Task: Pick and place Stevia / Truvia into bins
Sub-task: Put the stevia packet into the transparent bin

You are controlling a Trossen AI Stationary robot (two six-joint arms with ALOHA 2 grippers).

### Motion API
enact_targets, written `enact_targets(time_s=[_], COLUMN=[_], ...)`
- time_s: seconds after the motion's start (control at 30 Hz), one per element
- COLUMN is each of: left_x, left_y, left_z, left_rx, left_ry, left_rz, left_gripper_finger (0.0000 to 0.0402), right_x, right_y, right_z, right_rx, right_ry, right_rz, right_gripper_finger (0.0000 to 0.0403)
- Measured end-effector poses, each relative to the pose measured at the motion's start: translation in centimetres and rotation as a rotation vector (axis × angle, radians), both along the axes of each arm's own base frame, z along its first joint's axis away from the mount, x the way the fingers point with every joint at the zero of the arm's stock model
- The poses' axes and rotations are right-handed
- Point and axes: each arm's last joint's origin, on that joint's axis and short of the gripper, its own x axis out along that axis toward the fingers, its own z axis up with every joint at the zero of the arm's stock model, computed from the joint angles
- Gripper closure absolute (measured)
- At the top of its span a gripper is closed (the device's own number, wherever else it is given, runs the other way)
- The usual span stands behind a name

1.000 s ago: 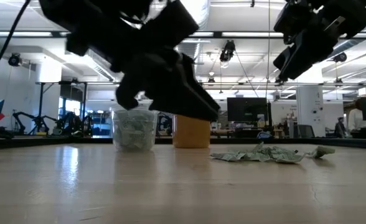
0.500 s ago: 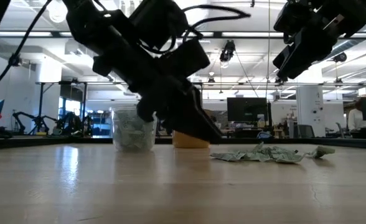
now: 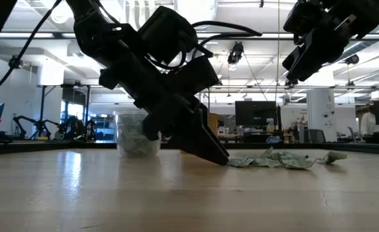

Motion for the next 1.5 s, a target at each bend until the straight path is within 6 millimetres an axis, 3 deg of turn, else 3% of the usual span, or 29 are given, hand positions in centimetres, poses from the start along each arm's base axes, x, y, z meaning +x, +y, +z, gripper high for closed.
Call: enact_targets(time_s=[0.57, 0.77, 0.97, 1.17, 1.5], left_x=[-0.1, -0.6, -1.6, -3.8, -10.1], left_y=[-0.1, -0.1, -1.0, -2.4, -1.9], left_z=[-0.1, 0.8, 3.7, 6.7, 9.8], left_rx=[-0.006, 0.001, 0.038, 0.181, 0.476], left_ry=[0.043, 0.055, 0.015, 0.033, 0.058], left_rz=[-0.032, -0.025, 0.006, 0.109, 0.595], left_gripper_finger=[0.0390, 0.0397, 0.0400, 0.0401, 0.0401], right_x=[0.0, 0.0, 0.0, 0.1, 0.1], right_y=[0.0, 0.0, 0.0, 0.0, 0.0], right_z=[0.0, 0.0, 0.1, 0.1, 0.1], right_rx=[0.000, -0.002, -0.013, -0.014, -0.014], right_ry=[-0.001, -0.002, -0.007, -0.014, -0.019], right_rz=[0.000, 0.002, 0.013, 0.013, 0.013], right_gripper_finger=[0.0344, 0.0344, 0.0344, 0.0344, 0.0344])
